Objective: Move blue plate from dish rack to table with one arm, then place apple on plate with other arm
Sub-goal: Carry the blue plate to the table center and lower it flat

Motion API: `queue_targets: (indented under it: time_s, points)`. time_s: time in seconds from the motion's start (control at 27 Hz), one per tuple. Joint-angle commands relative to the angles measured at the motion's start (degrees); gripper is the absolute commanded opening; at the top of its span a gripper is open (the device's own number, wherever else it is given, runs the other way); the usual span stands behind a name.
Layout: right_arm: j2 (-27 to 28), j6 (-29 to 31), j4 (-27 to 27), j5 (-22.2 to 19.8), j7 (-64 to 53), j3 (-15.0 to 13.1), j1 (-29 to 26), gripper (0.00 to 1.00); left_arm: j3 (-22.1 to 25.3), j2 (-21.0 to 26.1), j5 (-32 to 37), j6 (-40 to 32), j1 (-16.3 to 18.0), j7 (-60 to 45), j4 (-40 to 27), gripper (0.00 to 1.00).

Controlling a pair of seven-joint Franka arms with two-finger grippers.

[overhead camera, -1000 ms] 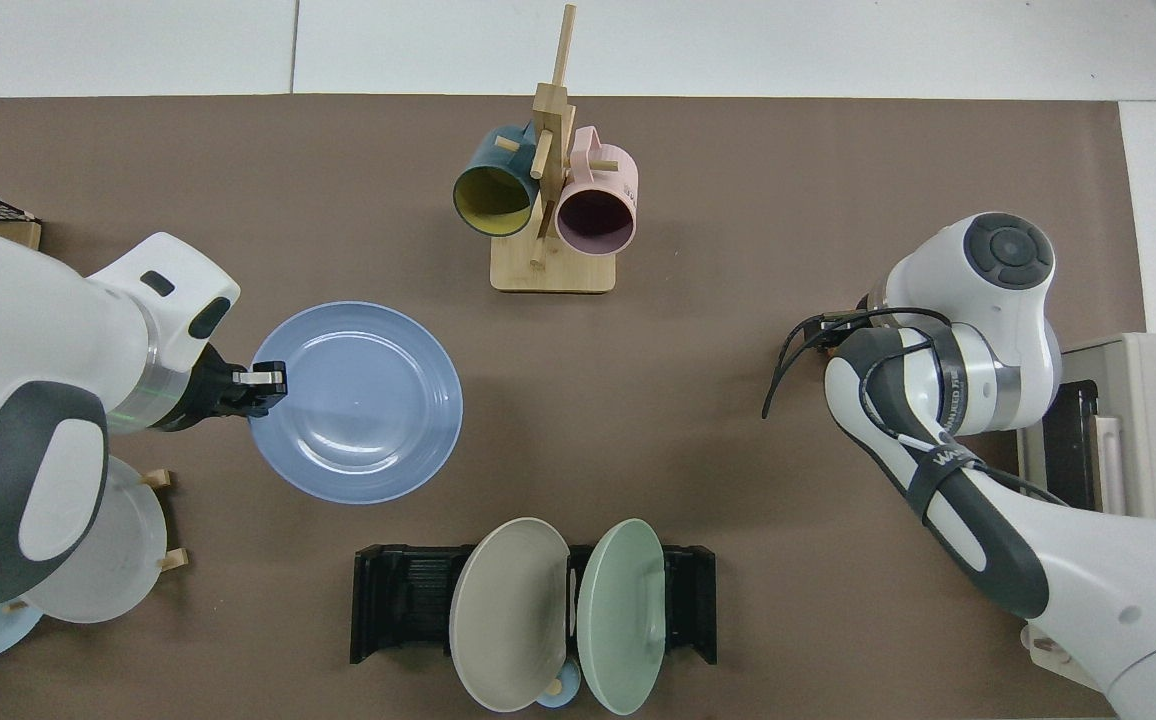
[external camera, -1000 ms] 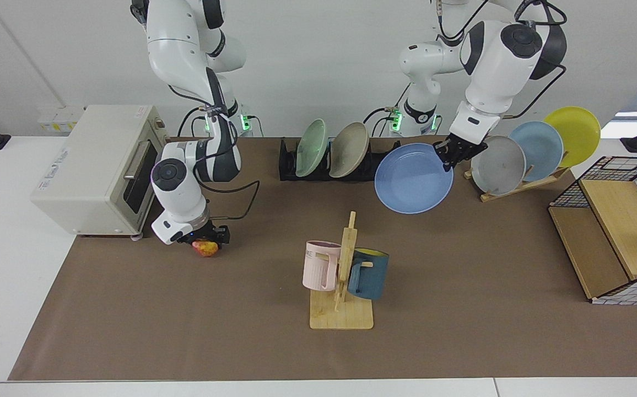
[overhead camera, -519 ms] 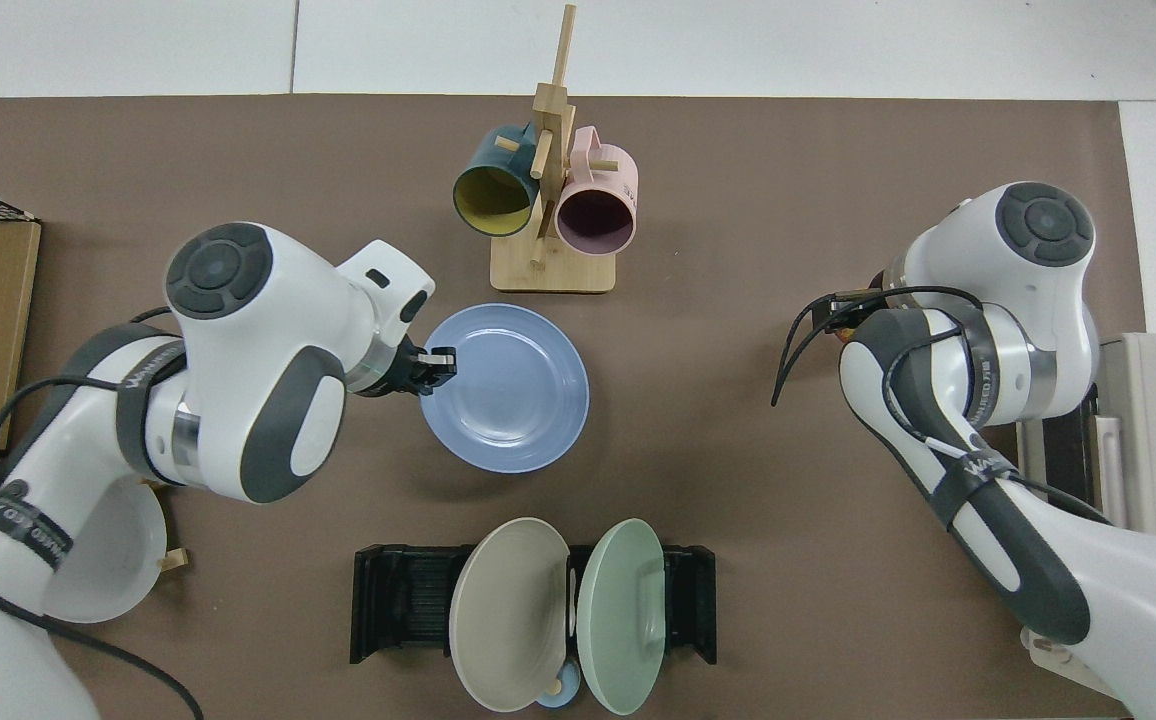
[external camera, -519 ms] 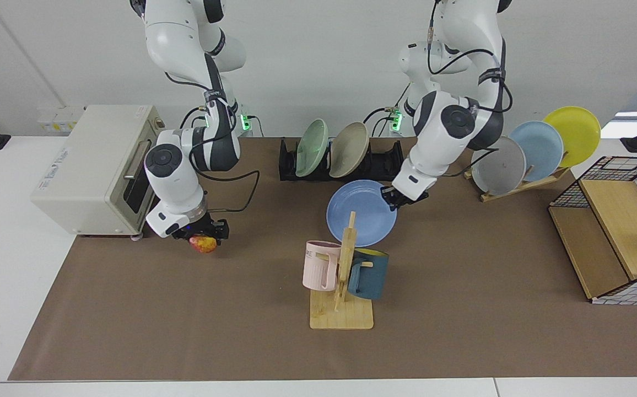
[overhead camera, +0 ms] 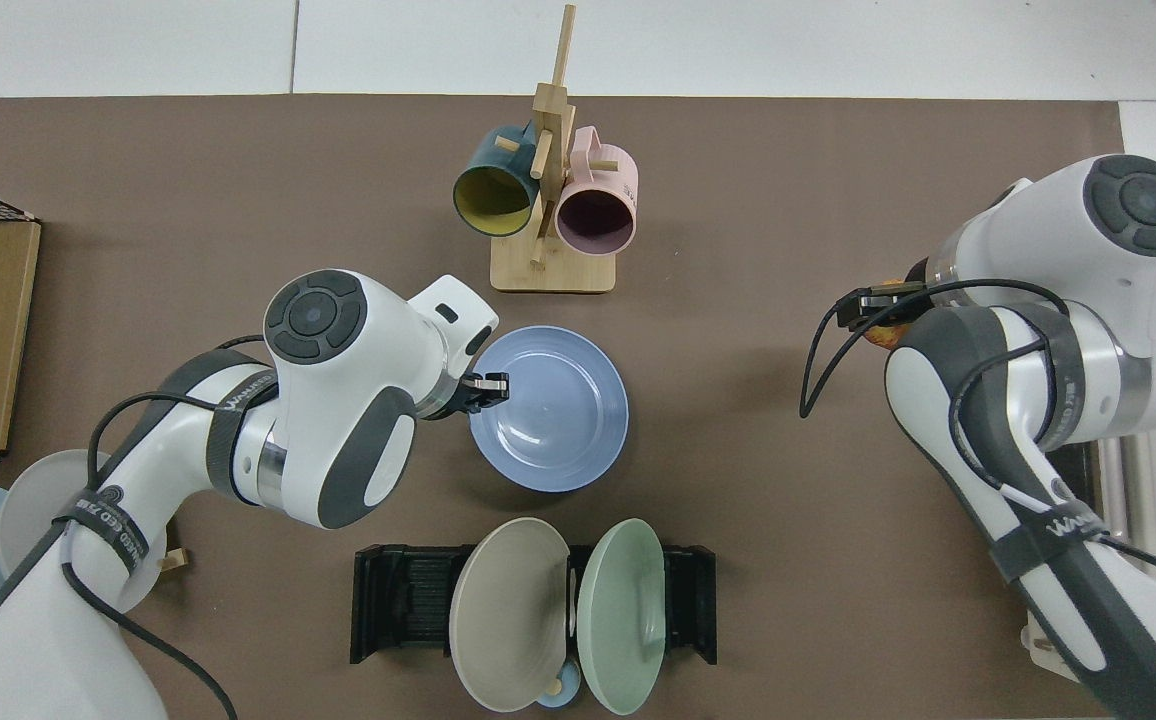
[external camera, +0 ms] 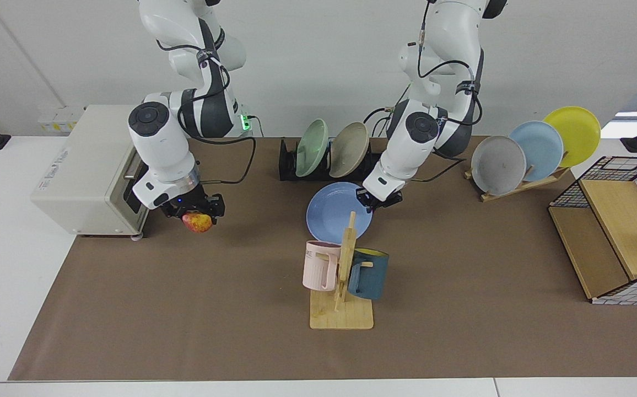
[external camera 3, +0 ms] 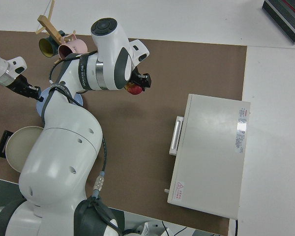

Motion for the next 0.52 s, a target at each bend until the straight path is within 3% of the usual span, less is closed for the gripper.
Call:
queue_targets:
  time_s: [0.0, 0.07, 0.22, 0.33, 0.48]
  points:
    - [0.01, -0.81, 0.12, 0.8, -1.47, -0.18, 0.18, 0.13, 0.37, -1.72, 0.06, 1.43, -0.21, 0.75, -2.45, 0.0]
    - [0.01, -0.81, 0.12, 0.8, -1.38, -0.18, 0.27, 0.13, 0.37, -1.72, 0.58, 1.69, -0.21, 0.67, -2.45, 0.01]
    - [-0.08, -0.81, 0.03, 0.88, -1.38, -0.27, 0.79, 0.13, 0.37, -1.72, 1.55, 1.87, -0.47, 0.49, -2.45, 0.53]
    - [-0.08, -0.81, 0.03, 1.06, -1.3, -0.18, 0.88, 0.13, 0.37, -1.72, 1.64, 1.96, -0.47, 0.31, -2.36, 0.78]
    - [-0.17, -0.81, -0.15, 1.15, -1.12, -0.27, 1.06, 0.13, 0.64, -1.72, 2.33, 0.74, 0.05, 0.23, -2.1, 0.84]
